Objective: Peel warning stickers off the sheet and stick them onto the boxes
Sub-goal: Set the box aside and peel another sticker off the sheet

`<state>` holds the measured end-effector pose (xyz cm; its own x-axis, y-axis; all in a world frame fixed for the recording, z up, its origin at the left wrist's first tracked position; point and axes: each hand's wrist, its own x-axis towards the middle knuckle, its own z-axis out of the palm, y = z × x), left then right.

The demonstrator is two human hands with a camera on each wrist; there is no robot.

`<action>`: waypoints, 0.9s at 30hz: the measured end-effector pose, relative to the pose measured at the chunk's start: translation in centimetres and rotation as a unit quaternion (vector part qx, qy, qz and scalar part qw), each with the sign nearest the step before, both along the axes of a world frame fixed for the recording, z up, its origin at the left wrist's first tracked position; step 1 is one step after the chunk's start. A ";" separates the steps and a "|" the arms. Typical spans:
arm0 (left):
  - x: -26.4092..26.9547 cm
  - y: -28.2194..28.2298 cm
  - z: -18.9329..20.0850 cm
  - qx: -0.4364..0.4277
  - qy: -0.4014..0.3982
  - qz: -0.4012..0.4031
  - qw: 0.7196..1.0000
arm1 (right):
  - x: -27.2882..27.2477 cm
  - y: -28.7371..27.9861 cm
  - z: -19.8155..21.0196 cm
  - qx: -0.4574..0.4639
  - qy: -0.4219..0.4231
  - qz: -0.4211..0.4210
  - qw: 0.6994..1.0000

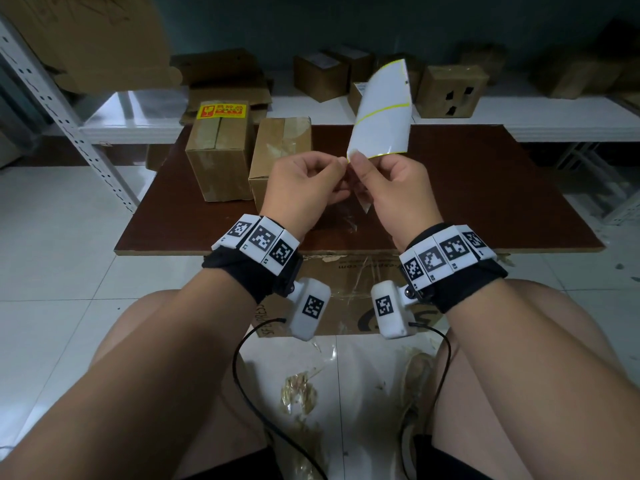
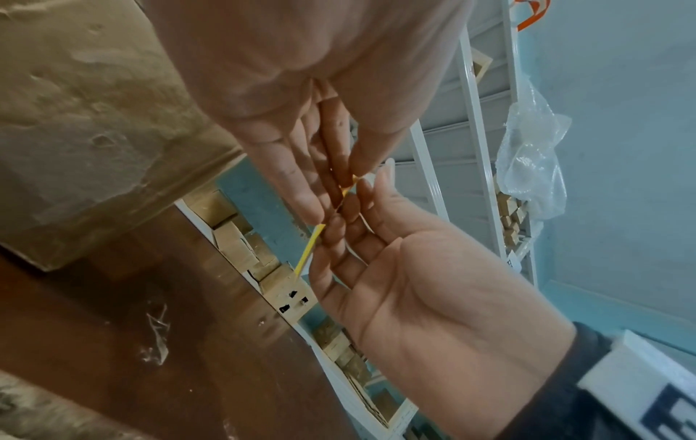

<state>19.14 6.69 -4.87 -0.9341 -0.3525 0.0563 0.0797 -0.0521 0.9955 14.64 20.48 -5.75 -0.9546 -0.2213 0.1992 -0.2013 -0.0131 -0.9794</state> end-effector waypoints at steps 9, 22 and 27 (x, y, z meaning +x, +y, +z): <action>-0.2 0.1 -0.9 -0.045 0.040 -0.003 0.998 | -0.5 -0.1 -0.4 -0.003 -0.038 -0.007 0.999; -0.2 -0.1 -0.4 -0.004 -0.001 -0.001 1.000 | -0.6 0.1 -0.7 0.022 -0.011 0.014 1.000; -0.1 -0.1 0.0 0.041 -0.024 -0.005 0.999 | -0.7 0.4 -0.8 0.032 0.019 0.015 0.999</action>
